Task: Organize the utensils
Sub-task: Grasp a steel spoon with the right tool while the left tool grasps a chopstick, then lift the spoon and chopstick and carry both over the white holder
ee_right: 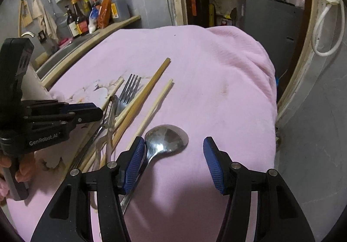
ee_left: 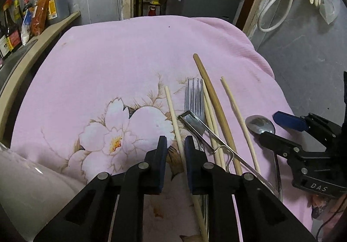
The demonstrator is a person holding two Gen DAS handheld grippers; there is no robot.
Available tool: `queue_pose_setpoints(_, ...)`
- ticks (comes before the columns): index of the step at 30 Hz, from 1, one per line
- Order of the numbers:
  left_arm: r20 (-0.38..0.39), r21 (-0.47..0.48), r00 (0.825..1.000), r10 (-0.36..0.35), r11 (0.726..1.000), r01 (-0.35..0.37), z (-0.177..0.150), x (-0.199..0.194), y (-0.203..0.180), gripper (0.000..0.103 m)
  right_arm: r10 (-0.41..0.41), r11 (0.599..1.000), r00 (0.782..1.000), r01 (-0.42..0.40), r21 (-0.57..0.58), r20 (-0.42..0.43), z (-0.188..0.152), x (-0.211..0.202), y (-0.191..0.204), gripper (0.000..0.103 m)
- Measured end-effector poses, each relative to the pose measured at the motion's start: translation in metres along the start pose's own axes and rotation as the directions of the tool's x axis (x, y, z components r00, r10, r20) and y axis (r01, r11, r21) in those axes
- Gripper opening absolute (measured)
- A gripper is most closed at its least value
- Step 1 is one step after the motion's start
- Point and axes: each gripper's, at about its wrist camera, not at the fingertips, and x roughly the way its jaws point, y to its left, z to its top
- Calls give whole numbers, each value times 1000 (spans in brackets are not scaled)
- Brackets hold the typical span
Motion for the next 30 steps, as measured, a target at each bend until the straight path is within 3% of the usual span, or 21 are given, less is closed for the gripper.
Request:
queue_pose_setpoints(3, -5, 2, 1000, 0, 1000, 0, 0, 0, -2, 9, -10, 1000, 1000, 9, -25, -24, 4, 8, 3, 55)
queue_pose_setpoints(6, -19, 1, 1000, -11, 1000, 11, 0, 1, -3, 4, -26, 998, 999, 24, -57, -39, 4, 11, 8, 43)
queue_pose_setpoints(12, -13, -4, 999, -32, 999, 32, -6, -5, -8, 3, -11, 1000, 1000, 11, -11, -29, 1, 8, 4, 42)
queue_pose_setpoints(17, 28, -6, 998, -51, 999, 51, -17, -23, -7, 2, -45, 999, 998, 46, -21, 33, -6, -8, 12, 41)
queue_pose_setpoints(21, 112, 8, 991, -67, 998, 66, -27, -47, -9, 2, -108, 990, 982, 120, -74, 156, -14, -33, 27, 41)
queue_pose_setpoints(24, 232, 34, 971, -63, 998, 57, -38, -68, -13, 2, -163, 973, 949, 201, -116, 271, -25, -53, 45, 41)
queue_pose_setpoints(28, 370, 45, 928, -49, 998, 35, -49, -91, -18, 2, -236, 932, 867, 329, -150, 439, -43, -76, 68, 41)
queue_pose_setpoints(30, 432, 41, 901, -42, 999, 27, -54, -103, -18, 2, -266, 907, 816, 392, -154, 513, -51, -84, 80, 41)
